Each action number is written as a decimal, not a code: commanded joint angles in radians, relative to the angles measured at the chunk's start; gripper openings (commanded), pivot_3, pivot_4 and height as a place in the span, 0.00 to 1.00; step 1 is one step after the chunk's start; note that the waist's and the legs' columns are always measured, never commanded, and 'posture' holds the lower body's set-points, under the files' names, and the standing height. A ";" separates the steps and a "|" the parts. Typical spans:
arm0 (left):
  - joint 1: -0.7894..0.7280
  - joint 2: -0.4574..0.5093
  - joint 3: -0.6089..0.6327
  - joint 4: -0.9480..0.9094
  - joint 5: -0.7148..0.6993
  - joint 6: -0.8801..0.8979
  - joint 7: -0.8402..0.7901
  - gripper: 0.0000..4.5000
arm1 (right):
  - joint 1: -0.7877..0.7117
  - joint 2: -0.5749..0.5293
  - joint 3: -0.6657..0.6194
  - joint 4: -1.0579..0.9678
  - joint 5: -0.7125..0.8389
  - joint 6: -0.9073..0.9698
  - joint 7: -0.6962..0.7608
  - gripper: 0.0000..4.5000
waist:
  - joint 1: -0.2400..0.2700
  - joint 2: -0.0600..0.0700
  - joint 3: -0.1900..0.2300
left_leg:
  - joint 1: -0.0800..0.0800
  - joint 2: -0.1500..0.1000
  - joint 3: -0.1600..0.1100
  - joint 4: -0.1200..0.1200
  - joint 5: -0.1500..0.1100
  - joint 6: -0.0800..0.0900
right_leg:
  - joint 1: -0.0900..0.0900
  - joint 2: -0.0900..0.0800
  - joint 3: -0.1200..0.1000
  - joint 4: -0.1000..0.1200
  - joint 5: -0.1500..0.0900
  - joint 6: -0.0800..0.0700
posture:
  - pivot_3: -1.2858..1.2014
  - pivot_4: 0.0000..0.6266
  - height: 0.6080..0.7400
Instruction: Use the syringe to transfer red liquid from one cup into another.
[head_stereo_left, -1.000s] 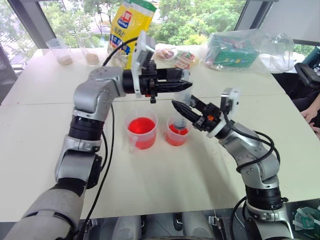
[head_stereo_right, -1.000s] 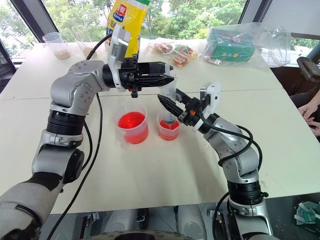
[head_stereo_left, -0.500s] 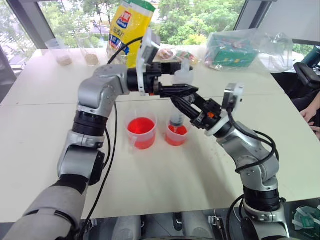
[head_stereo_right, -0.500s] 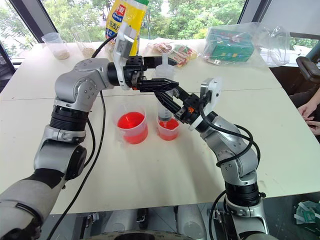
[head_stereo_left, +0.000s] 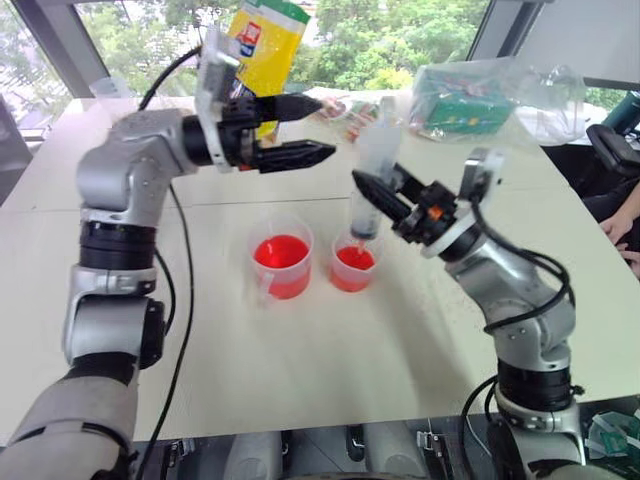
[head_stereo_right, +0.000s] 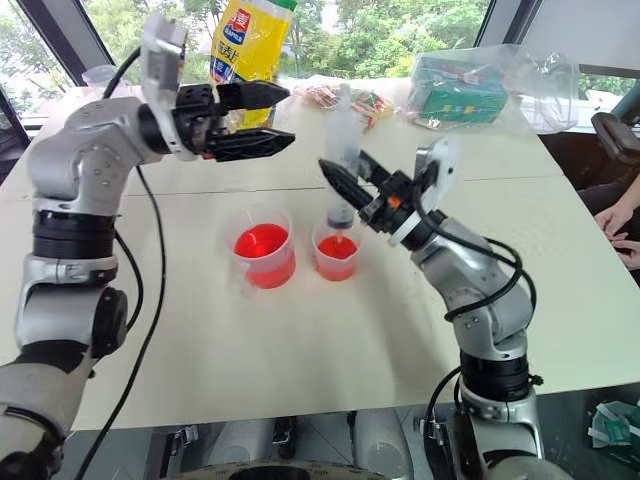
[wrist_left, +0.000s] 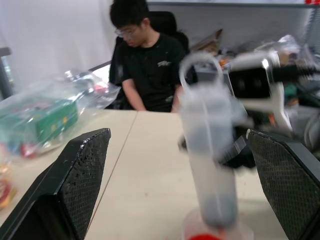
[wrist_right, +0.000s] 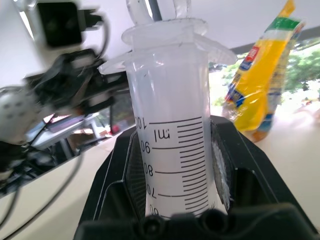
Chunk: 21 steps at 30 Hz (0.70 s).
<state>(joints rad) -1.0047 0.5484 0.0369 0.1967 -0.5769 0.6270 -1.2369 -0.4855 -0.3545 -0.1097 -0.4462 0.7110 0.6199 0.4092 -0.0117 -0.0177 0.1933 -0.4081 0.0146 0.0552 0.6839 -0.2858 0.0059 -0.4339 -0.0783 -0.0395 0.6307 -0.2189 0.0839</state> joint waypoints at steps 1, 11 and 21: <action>0.039 0.041 0.016 -0.078 -0.016 0.033 0.009 0.99 | -0.107 -0.037 -0.116 -0.007 0.115 0.161 -0.157 0.32 | 0.002 0.000 0.000 | 0.000 0.000 0.000 0.000 0.000 0.000 | 0.000 0.000 0.000 0.000 0.000 0.000 | 0.52 0.24 1.00; 0.183 0.082 0.036 -0.253 -0.066 0.092 0.068 0.99 | -0.173 -0.315 -0.283 0.205 0.258 0.712 -0.353 0.32 | 0.002 0.000 0.000 | -0.001 -0.001 0.001 -0.001 -0.001 0.002 | 0.000 -0.002 0.000 -0.002 0.000 0.000 | 0.52 0.24 1.00; 0.252 0.082 0.057 -0.363 -0.146 0.154 0.139 0.99 | -0.065 -0.306 -0.173 0.315 0.157 0.776 -0.273 0.32 | -0.001 0.000 0.000 | 0.000 0.000 0.001 0.000 -0.001 0.002 | 0.000 0.000 0.001 -0.001 0.000 0.000 | 0.52 0.24 1.00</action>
<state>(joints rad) -0.7507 0.6223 0.0621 -0.1267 -0.6910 0.7724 -1.1087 -0.5478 -0.6631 -0.2808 -0.1251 0.8799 1.3978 0.1164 -0.0126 -0.0178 0.1932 -0.4086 0.0143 0.0563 0.6837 -0.2871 0.0082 -0.4341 -0.0788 -0.0388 0.6295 -0.2189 0.0838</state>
